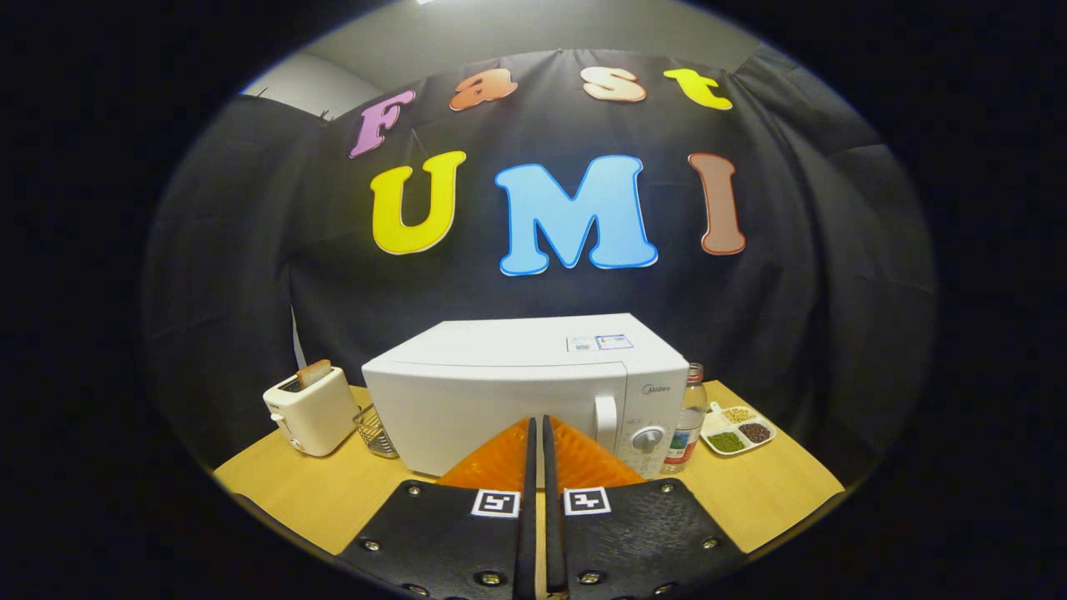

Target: Open the microwave, put the food inside, and close the microwave door.

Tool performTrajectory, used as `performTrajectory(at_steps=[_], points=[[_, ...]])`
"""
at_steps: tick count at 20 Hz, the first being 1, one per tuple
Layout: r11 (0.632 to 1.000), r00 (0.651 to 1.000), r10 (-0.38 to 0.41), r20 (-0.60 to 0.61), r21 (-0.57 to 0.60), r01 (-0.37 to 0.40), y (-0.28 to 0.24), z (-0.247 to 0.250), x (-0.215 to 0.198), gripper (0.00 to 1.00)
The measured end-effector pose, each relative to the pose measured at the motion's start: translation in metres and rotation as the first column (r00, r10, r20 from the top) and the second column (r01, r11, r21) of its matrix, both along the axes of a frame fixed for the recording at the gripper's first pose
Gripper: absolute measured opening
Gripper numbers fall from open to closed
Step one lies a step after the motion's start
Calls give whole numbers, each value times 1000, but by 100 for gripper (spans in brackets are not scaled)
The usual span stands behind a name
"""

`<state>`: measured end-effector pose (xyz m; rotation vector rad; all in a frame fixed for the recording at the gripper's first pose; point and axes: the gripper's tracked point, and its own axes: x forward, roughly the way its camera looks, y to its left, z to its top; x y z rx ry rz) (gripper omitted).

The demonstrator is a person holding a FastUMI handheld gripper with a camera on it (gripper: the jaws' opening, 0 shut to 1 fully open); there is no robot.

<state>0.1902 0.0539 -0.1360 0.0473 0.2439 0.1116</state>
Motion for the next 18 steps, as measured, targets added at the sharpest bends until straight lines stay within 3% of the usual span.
performTrajectory(at_steps=[6,11,13,14,16,18], points=[[999,996,-2,84,-49,6,-5,37,-75,5],[998,989,-49,142,-43,55,-14,56,-127,6],[998,989,-45,142,-32,51,-13,57,-143,19],[998,989,-46,141,-31,51,-13,56,-150,37],[998,990,-47,133,-28,51,-15,51,-161,52],[998,990,-65,128,-16,68,-19,51,-171,94]])
